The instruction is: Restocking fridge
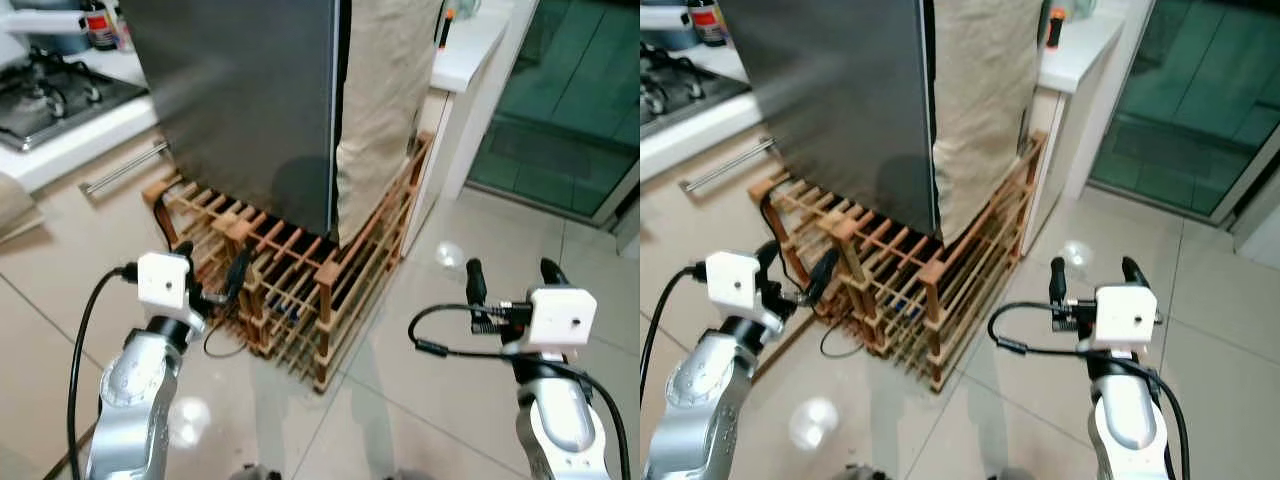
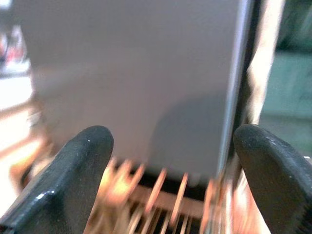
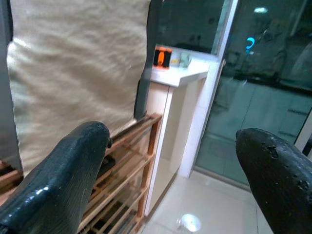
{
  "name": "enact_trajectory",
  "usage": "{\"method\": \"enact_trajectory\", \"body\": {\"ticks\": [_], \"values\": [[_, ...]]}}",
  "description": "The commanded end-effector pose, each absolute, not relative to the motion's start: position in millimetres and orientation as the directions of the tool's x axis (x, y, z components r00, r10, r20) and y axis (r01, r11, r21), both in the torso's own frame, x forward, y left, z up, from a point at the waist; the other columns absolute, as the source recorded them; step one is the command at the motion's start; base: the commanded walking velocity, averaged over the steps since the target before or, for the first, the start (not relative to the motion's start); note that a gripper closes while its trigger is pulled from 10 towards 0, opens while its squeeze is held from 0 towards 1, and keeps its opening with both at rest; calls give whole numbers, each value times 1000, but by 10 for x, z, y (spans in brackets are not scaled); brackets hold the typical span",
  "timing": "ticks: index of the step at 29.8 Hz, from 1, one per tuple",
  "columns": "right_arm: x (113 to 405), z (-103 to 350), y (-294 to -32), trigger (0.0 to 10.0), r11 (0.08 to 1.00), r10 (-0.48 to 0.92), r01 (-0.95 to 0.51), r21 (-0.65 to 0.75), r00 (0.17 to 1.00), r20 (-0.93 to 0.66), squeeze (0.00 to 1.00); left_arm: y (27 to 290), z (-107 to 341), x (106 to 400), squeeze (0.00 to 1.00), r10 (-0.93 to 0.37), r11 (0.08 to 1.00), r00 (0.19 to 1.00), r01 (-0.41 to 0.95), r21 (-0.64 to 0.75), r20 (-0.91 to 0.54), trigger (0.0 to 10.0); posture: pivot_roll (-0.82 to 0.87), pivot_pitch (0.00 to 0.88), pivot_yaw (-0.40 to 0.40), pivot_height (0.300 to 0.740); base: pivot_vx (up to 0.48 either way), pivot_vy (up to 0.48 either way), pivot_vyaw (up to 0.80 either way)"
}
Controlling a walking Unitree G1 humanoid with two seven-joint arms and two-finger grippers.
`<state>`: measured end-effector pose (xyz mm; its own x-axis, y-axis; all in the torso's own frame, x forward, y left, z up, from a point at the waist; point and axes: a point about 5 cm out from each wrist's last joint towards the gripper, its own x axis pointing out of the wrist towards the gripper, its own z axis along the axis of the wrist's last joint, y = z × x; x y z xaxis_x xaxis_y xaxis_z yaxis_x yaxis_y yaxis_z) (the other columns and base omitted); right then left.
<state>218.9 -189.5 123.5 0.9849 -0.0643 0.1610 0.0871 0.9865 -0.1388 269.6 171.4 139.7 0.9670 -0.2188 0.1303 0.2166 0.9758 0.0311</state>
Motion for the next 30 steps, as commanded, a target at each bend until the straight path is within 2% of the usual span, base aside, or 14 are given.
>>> {"method": "enact_trajectory", "body": {"ticks": [1,11,19,23,27,30], "values": [[2189,1184,-1924,10000,984,-77,97,-152,988,134,0,1576,1489,2724,0,-257,966,954,256,23,153,10000,-162,0,42,716,480,0,0],[2234,1160,-1924,10000,982,-72,95,-164,988,137,0,1356,1574,2827,0,-352,935,923,355,8,155,10000,-184,0,52,716,476,0,0],[2380,1264,-1946,10000,983,-74,100,-156,983,166,0,1280,1611,2872,0,-357,932,922,361,0,152,10000,-200,0,58,716,467,0,0],[2433,1288,-1947,10000,982,-73,100,-162,984,162,0,1293,1637,2895,0,-351,934,923,357,-13,159,10000,-199,0,57,716,0,0,0],[2468,1296,-1886,10000,986,-50,75,-151,985,162,0,1341,1655,2929,0,-324,944,933,330,-15,157,10000,-197,0,56,716,0,0,-683],[2485,1301,-1839,10000,985,-26,53,-161,986,166,0,1335,1664,2930,0,-320,945,935,326,-20,153,10000,-193,0,55,716,0,0,0]]}}
